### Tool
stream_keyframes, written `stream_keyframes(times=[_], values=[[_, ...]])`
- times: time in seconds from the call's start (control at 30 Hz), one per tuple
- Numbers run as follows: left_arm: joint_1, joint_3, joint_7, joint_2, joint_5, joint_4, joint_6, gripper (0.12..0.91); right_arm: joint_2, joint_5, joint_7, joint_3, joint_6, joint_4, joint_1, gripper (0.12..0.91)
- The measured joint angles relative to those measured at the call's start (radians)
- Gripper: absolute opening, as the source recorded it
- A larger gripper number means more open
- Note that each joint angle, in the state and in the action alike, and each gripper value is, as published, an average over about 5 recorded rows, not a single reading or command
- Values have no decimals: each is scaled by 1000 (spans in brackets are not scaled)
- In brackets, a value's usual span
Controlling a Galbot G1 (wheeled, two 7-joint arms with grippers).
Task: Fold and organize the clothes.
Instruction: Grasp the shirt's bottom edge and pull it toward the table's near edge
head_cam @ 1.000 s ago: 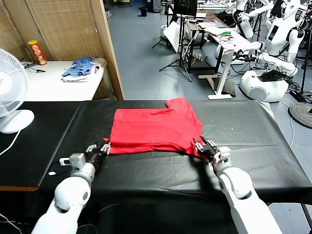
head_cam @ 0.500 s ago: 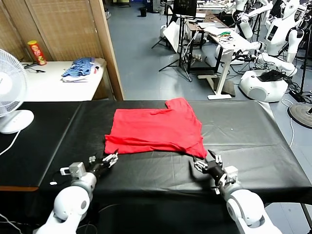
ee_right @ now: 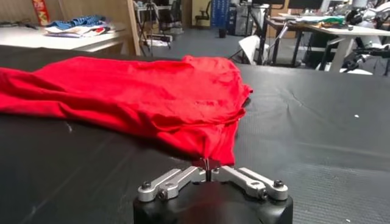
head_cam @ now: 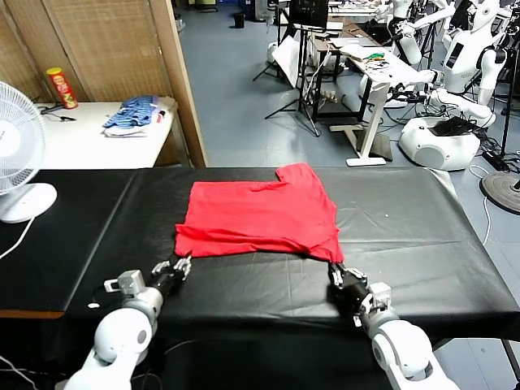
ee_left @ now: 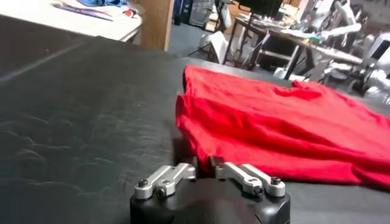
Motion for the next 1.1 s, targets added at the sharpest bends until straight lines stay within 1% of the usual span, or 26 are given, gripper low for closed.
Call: stream_keyframes(times=[0.2, 0.4, 0.6, 0.73, 0.87, 0.9, 0.97, 1.0, 1.1], values=[[48, 12, -10, 35, 93, -62, 28, 126, -42, 39, 17, 30, -73, 59, -38, 122], [117, 7, -8, 84, 105, -144, 77, 126, -64, 37, 27, 63, -134, 126, -111, 122], [211, -7, -4, 124, 98, -240, 113, 126, -63, 32, 34, 95, -144, 188, -200, 122], [280, -29, -4, 139, 92, -294, 117, 126, -51, 30, 36, 104, -144, 221, -247, 122], [317, -44, -9, 145, 74, -327, 115, 126, -29, 19, 40, 104, -146, 251, -286, 130], [320, -47, -11, 144, 71, -332, 114, 126, -24, 17, 41, 105, -148, 259, -296, 143], [322, -51, -13, 143, 68, -339, 112, 126, -14, 15, 44, 110, -154, 277, -314, 194], [323, -52, -14, 142, 67, -341, 111, 126, -10, 15, 46, 113, -157, 285, -322, 232], [330, -57, -18, 143, 68, -350, 112, 126, -6, 21, 53, 126, -169, 309, -345, 382]])
